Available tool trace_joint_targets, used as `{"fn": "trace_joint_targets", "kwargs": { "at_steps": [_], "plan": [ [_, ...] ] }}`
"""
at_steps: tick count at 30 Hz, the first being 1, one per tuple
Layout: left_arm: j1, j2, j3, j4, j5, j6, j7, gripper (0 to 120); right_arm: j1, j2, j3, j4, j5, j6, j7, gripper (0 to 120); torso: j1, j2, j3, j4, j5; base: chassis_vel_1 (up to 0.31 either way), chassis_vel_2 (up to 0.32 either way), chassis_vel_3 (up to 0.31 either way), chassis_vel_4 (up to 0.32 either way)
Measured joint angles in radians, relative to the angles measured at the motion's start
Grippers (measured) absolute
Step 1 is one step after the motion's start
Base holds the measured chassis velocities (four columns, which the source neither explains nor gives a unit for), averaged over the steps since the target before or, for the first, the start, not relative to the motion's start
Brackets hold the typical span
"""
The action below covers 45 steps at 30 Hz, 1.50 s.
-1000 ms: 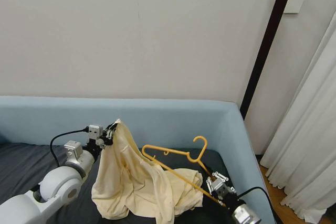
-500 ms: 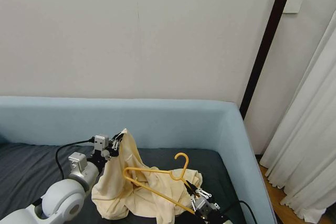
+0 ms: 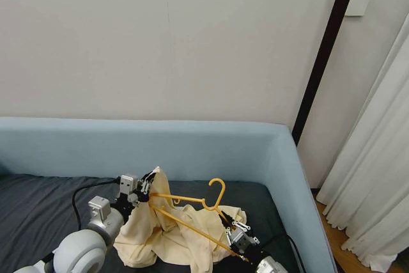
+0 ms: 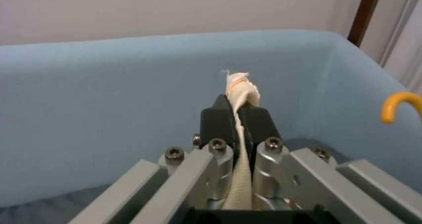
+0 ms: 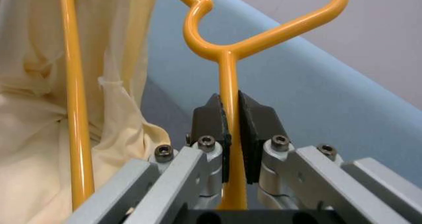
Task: Pick up the clothes from the sofa and hang them on the clothes hanger.
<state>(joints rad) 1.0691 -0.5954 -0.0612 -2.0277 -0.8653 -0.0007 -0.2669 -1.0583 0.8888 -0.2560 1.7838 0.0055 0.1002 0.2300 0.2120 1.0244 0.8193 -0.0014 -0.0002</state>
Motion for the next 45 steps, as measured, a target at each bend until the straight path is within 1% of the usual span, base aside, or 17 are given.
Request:
{"fn": "trace_joint_targets", "kwargs": {
  "at_steps": [1, 2, 6, 7, 10, 16, 19, 25, 26, 28, 30, 32, 35, 42, 44, 45],
  "plan": [
    [-0.024, 0.001, 0.023, 0.003, 0.0, 0.0, -0.002, 0, 0.009, -0.002, -0.011, 0.0, 0.002, -0.001, 0.001, 4, 0.0, 0.0, 0.0, -0.0001, 0.0001, 0.0, 0.0, 0.0, 0.0],
    [-0.024, 0.001, 0.023, 0.003, 0.0, 0.0, -0.002, 0, 0.009, -0.002, -0.011, 0.0, 0.002, -0.001, 0.001, 4, 0.0, 0.0, 0.0, -0.0001, 0.0001, 0.0, 0.0, 0.0, 0.0],
    [-0.136, 0.011, 0.123, 0.021, -0.019, 0.01, -0.015, 0, 0.051, 0.003, -0.034, 0.001, 0.02, -0.016, 0.006, 4, 0.0, 0.0, 0.0, -0.0004, 0.0001, 0.0, 0.0, 0.0, 0.0],
    [-0.136, 0.011, 0.123, 0.021, -0.019, 0.01, -0.015, 0, 0.051, 0.003, -0.034, 0.001, 0.02, -0.016, 0.006, 4, 0.0, 0.0, 0.0, -0.0004, 0.0001, 0.0, 0.0, 0.0, 0.0],
    [-0.168, 0.017, 0.171, 0.01, -0.02, 0.018, -0.018, 0, 0.085, 0.015, -0.034, -0.024, 0.05, -0.033, 0.018, 4, 0.0, 0.0, 0.0, -0.0002, 0.0001, 0.0, 0.0, 0.0, 0.0],
    [-0.189, 0.018, 0.2, 0.006, -0.008, 0.019, -0.022, 0, 0.116, 0.023, -0.024, -0.058, 0.075, -0.056, 0.032, 4, 0.0, 0.0, 0.0, -0.0001, 0.0002, 0.0, 0.0, 0.0, 0.0],
    [-0.201, 0.007, 0.211, 0.001, 0.001, 0.019, -0.033, 0, 0.136, 0.029, -0.023, -0.074, 0.083, -0.087, 0.043, 4, 0.0, 0.0, 0.0, -0.0001, 0.0001, 0.0, 0.0, 0.0, 0.0],
    [-0.203, 0.008, 0.214, -0.018, 0.012, 0.019, -0.032, 0, 0.152, 0.03, -0.021, -0.103, 0.079, -0.092, 0.052, 4, 0.0, 0.0, 0.0, -0.0001, 0.0002, 0.0, 0.0, 0.0, 0.0],
    [-0.215, 0.007, 0.227, -0.016, 0.013, 0.018, -0.031, 0, 0.153, 0.029, -0.026, -0.101, 0.076, -0.095, 0.053, 4, 0.0, 0.0, 0.0, 0.0, 0.0002, 0.0, 0.0, 0.0, 0.0],
    [-0.254, -0.005, 0.268, 0.004, 0.013, 0.018, -0.031, 0, 0.152, 0.029, -0.038, -0.083, 0.06, -0.1, 0.054, 4, 0.0, 0.0, 0.0, -0.0001, 0.0002, 0.0, 0.0, 0.0, 0.0],
    [-0.265, -0.01, 0.279, 0.01, 0.013, 0.018, -0.032, 0, 0.151, 0.031, -0.041, -0.079, 0.053, -0.101, 0.055, 4, 0.0, 0.0, 0.0, -0.0001, 0.0001, 0.0, 0.0, 0.0, 0.0],
    [-0.303, -0.029, 0.321, 0.029, 0.004, 0.023, -0.032, 0, 0.145, 0.041, -0.044, -0.068, 0.014, -0.101, 0.056, 4, 0.0, 0.0, 0.0, -0.0003, 0.0002, 0.0, 0.0, 0.0, 0.0],
    [-0.328, -0.036, 0.352, 0.044, -0.004, 0.027, -0.031, 0, 0.139, 0.043, -0.042, -0.06, -0.011, -0.095, 0.056, 4, 0.0, 0.0, 0.0, -0.0003, 0.0, 0.0, 0.0, 0.0, 0.0],
    [-0.376, -0.013, 0.369, 0.077, -0.038, 0.027, -0.017, 0, 0.104, 0.016, -0.004, -0.029, -0.047, -0.057, 0.041, 4, 0.0, 0.0, 0.0, -0.0001, 0.0001, 0.0, 0.0, 0.0, 0.0],
    [-0.42, -0.005, 0.405, 0.087, -0.053, 0.027, -0.014, 0, 0.09, 0.01, 0.007, -0.018, -0.069, -0.042, 0.031, 4, 0.0, 0.0, 0.0, 0.0001, 0.0001, 0.0, 0.0, 0.0, 0.0],
    [-0.42, -0.005, 0.405, 0.087, -0.053, 0.027, -0.014, 0, 0.09, 0.01, 0.007, -0.018, -0.069, -0.042, 0.031, 4, 0.0, 0.0, 0.0, 0.0001, 0.0001, 0.0, 0.0, 0.0, 0.0]
  ]
}}
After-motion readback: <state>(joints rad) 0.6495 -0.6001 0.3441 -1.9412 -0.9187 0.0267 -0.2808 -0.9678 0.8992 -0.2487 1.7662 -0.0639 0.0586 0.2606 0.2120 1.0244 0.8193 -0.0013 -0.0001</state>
